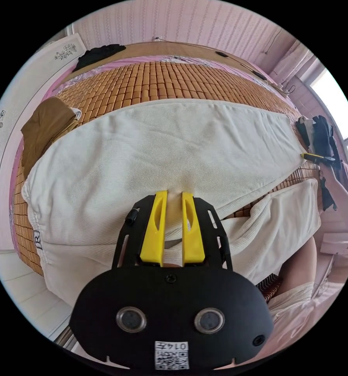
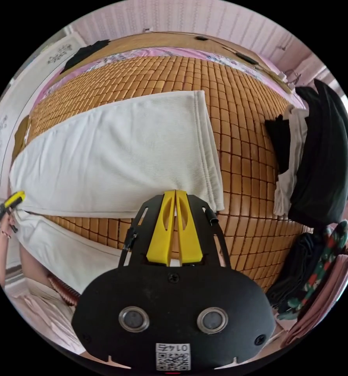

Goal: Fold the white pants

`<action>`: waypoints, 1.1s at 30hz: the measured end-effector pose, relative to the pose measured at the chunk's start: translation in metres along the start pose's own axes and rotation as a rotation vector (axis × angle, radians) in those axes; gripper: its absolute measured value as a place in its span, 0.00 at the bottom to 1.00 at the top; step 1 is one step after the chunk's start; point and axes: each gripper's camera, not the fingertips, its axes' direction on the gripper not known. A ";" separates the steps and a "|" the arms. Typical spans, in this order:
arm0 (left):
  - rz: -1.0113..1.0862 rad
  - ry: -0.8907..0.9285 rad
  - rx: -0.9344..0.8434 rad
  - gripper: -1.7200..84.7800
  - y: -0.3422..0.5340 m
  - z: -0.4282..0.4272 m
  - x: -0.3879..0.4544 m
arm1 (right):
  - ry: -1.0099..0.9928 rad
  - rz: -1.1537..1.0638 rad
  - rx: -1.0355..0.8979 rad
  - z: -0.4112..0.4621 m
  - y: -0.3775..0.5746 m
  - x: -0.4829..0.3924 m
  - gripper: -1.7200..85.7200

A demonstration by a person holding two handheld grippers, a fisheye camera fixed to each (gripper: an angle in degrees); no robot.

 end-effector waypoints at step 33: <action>-0.875 0.251 0.190 0.09 0.337 -0.098 -0.298 | -0.367 0.639 0.191 -0.085 0.369 0.137 0.07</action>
